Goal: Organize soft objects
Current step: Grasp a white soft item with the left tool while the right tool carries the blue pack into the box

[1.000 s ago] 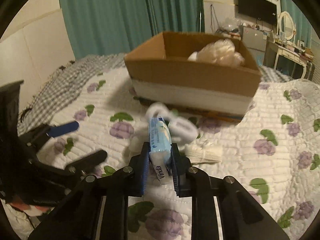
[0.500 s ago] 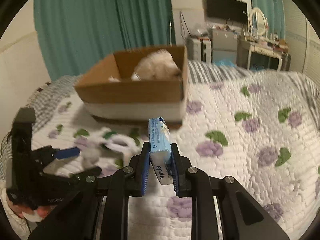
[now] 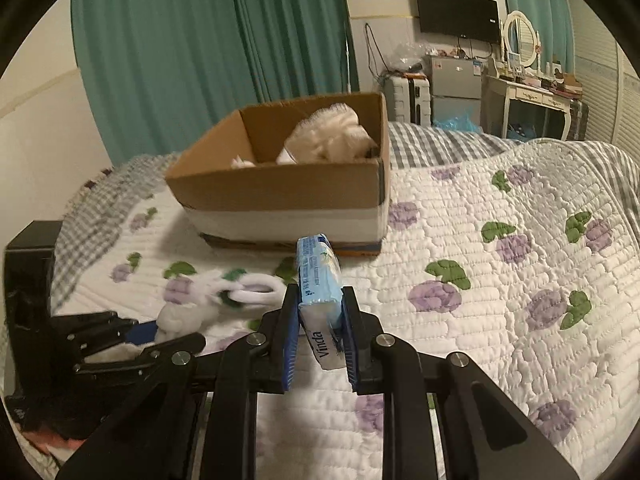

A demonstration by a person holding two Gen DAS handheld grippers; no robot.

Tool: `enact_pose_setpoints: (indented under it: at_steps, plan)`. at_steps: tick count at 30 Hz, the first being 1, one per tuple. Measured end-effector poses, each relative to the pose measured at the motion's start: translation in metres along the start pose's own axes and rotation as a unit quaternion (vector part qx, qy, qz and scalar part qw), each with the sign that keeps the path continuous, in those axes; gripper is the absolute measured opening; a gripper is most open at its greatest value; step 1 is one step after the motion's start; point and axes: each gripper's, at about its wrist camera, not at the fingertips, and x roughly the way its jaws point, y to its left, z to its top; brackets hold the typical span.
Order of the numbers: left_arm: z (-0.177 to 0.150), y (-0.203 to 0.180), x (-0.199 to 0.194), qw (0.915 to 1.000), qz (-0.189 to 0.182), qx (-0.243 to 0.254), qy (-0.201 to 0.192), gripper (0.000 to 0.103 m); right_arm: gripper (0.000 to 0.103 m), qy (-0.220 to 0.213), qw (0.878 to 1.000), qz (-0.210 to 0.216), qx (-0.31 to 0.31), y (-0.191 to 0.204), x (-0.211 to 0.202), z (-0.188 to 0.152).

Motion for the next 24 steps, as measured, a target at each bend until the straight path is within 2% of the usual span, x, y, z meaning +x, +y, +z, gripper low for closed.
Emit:
enact_pose_setpoints:
  at_steps: [8,13,19,24]
  plan:
    - [0.006,-0.024,-0.078,0.9978,0.003,0.017,-0.063,0.025,0.019,-0.043,0.999,0.019,-0.017,0.023,-0.053,0.003]
    - [0.024,-0.028,-0.117,0.9943,0.021,0.026,-0.101,0.025,0.019,-0.077,0.996,0.029,-0.033,0.033,-0.085,0.026]
    - [0.057,-0.03,-0.138,0.9898,0.032,0.033,-0.135,0.025,0.019,-0.101,0.993,0.046,-0.05,0.037,-0.099,0.064]
    - [0.092,-0.023,-0.136,0.9874,0.038,0.026,-0.152,0.025,0.019,-0.11,0.991,0.049,-0.062,0.035,-0.087,0.099]
